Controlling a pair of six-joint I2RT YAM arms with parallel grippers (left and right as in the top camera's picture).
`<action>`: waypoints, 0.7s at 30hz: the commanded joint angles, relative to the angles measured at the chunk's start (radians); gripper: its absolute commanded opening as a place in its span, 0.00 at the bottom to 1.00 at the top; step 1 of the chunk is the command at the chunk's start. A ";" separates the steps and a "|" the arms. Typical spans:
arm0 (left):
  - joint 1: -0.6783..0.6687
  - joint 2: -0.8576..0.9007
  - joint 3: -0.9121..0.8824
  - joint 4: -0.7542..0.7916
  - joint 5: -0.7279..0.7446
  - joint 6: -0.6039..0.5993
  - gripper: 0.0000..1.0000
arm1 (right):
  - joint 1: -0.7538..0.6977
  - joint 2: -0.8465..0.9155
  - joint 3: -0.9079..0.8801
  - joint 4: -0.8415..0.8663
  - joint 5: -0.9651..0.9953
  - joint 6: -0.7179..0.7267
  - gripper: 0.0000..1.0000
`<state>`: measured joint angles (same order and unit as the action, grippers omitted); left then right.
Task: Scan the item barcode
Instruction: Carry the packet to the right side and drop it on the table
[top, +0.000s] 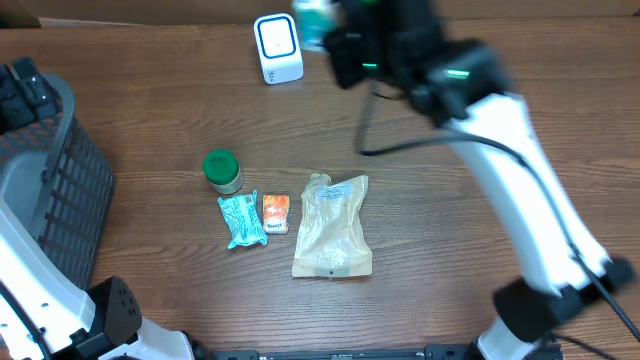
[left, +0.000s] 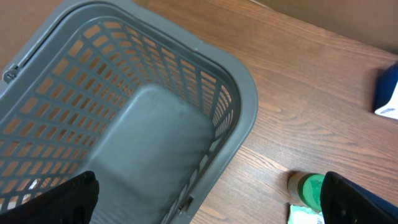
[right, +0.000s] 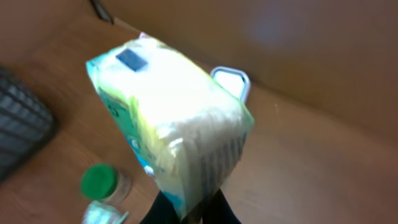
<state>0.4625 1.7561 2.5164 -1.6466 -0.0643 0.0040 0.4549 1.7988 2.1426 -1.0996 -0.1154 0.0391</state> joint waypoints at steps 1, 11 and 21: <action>-0.001 -0.011 0.018 0.001 0.005 0.016 1.00 | -0.103 0.015 -0.010 -0.172 -0.024 0.248 0.04; -0.001 -0.011 0.018 0.001 0.005 0.016 1.00 | -0.465 0.026 -0.385 -0.262 0.025 0.361 0.04; -0.001 -0.011 0.018 0.001 0.005 0.016 1.00 | -0.746 0.027 -0.794 0.040 -0.126 0.353 0.05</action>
<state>0.4625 1.7561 2.5164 -1.6466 -0.0639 0.0040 -0.2604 1.8359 1.3975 -1.0843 -0.1703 0.3885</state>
